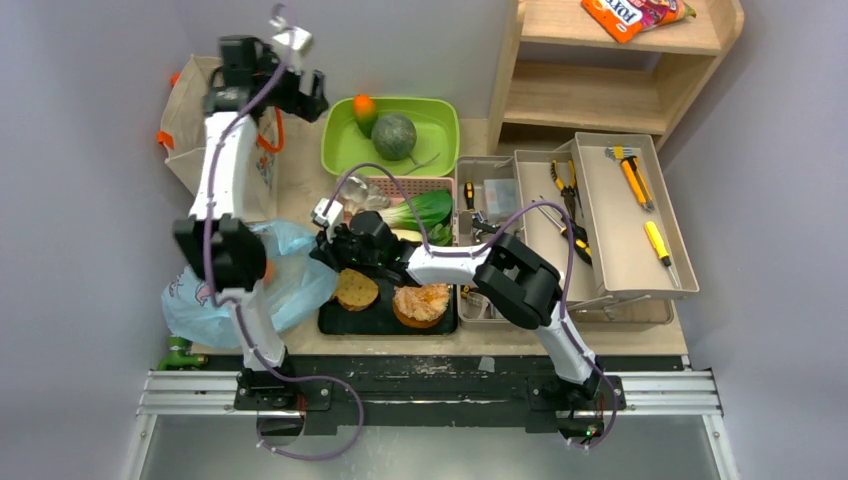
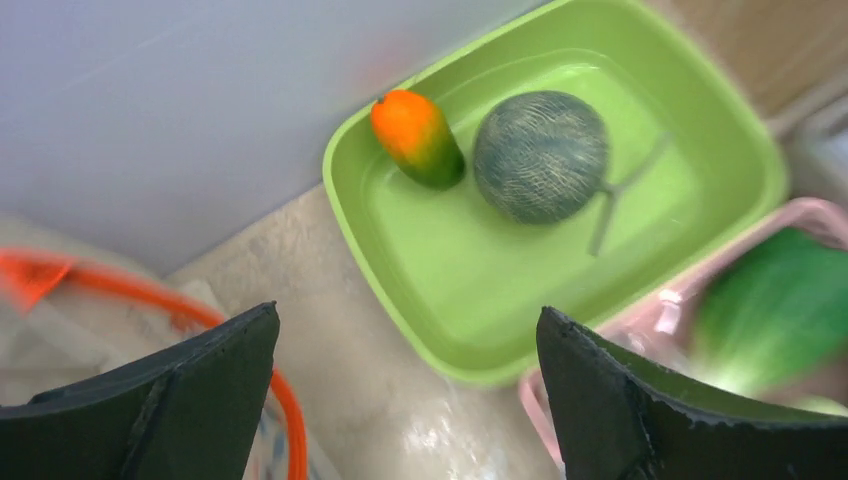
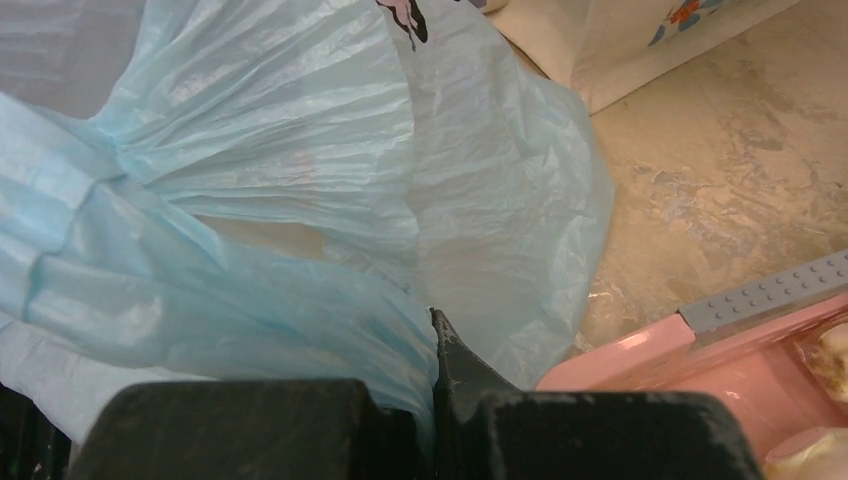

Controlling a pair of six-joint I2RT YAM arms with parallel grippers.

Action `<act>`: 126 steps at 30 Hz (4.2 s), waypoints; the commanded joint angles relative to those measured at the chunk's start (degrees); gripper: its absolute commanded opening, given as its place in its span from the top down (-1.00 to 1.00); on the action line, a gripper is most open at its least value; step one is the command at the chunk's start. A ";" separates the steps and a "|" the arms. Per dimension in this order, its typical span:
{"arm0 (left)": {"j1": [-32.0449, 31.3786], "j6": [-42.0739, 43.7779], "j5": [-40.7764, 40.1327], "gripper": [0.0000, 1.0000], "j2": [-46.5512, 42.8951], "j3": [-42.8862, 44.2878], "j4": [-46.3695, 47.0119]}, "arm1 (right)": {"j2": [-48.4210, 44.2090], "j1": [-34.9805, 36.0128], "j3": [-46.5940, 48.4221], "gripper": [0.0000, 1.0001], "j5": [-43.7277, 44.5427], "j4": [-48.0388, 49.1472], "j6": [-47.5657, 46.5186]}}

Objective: Untie the knot of the grocery bags and take out the mixed food

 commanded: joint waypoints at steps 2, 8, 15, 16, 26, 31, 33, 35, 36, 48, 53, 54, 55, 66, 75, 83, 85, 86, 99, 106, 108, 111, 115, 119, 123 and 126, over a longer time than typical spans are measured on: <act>15.78 -14.41 24.69 -0.78 -35.11 -24.38 9.63 | -2.10 -0.29 0.96 1.00 -1.13 2.91 0.01; 31.15 9.79 39.20 -0.25 -56.16 -38.92 -17.06 | -2.05 -0.29 3.18 1.00 -1.78 2.65 3.45; 34.48 47.06 31.32 -0.06 -64.12 -47.36 -51.75 | -1.93 -0.29 4.65 1.00 -3.00 1.90 6.43; 34.49 47.24 29.46 -0.08 -64.84 -49.58 -51.13 | -1.99 -0.29 4.62 1.00 -3.14 1.87 6.70; 32.17 40.75 9.44 -0.72 -75.92 -82.22 -12.99 | -1.67 -0.42 5.64 1.00 -6.15 -0.15 10.19; 31.38 35.39 4.58 -0.86 -69.43 -87.96 2.96 | -1.09 -0.47 6.51 1.00 -6.18 -1.45 10.90; 30.98 35.19 2.43 -0.89 -66.65 -89.00 7.59 | -1.00 -0.47 6.63 1.00 -6.18 -1.69 11.26; 30.91 36.00 1.52 -0.89 -63.77 -89.13 10.10 | -0.99 -0.57 6.80 1.00 -6.05 -2.01 11.50; 30.88 36.43 1.47 -0.89 -62.87 -89.06 10.72 | -0.92 -0.56 6.80 1.00 -5.97 -2.17 11.66; 30.69 43.21 4.11 -1.00 -48.19 -89.54 10.16 | 0.56 -1.07 9.10 1.00 -5.17 -4.10 10.87; 29.77 43.67 4.99 -1.00 -44.60 -89.75 9.11 | 0.68 -1.17 8.78 1.00 -4.91 -4.33 10.77; 29.62 43.16 5.02 -0.96 -44.39 -89.62 8.87 | 0.68 -1.17 8.70 1.00 -4.95 -4.33 10.72; 29.60 42.59 5.60 -0.88 -44.68 -89.25 8.09 | 0.68 -1.17 8.63 1.00 -4.88 -4.31 10.64; 30.33 56.38 16.42 0.17 -67.85 -83.22 -27.40 | 1.09 -1.52 8.62 1.00 -4.79 -3.78 10.78; 26.75 28.26 33.58 0.22 -71.31 -58.48 -31.09 | 0.59 -1.61 6.71 1.00 -5.65 -1.67 12.00; 7.93 2.62 13.22 0.24 -42.09 -34.10 -4.28 | -2.75 -1.55 0.54 1.00 -5.65 1.52 7.37; 6.43 -0.59 10.14 0.27 -34.02 -27.67 0.60 | -3.22 -1.52 -0.53 1.00 -5.15 1.79 6.71; 5.76 -1.99 8.60 0.27 -30.28 -25.62 3.91 | -3.32 -1.54 -0.78 1.00 -5.06 1.55 6.64; 0.43 -2.33 1.39 -0.16 10.70 9.12 8.87 | -2.61 -1.61 -0.94 1.00 -3.32 1.37 4.35; 0.43 -4.80 3.78 -1.00 4.30 4.59 9.36 | -2.16 -1.70 -0.49 1.00 -3.74 1.21 4.83; 0.43 -4.55 4.32 -1.00 1.29 4.40 6.99 | -1.90 -1.70 -0.09 1.00 -3.93 1.26 5.03; 0.87 -4.05 7.70 -1.00 -4.18 2.72 2.26 | -1.62 -1.70 0.26 1.00 -3.96 1.40 5.27; 5.44 -7.10 19.13 -0.88 -18.63 -9.22 1.47 | -2.38 -1.70 0.14 1.00 -4.39 1.12 5.48; 14.15 -2.93 26.16 -0.59 -40.52 -31.95 0.51 | -3.43 -1.74 -0.04 1.00 -4.74 1.46 5.74; 27.79 18.50 33.74 -0.18 -54.24 -40.75 -21.76 | -3.92 -1.79 0.67 1.00 -4.68 2.05 6.85; 34.27 42.34 32.19 0.08 -60.12 -44.64 -43.96 | -3.65 -1.76 2.27 1.00 -4.82 1.81 8.13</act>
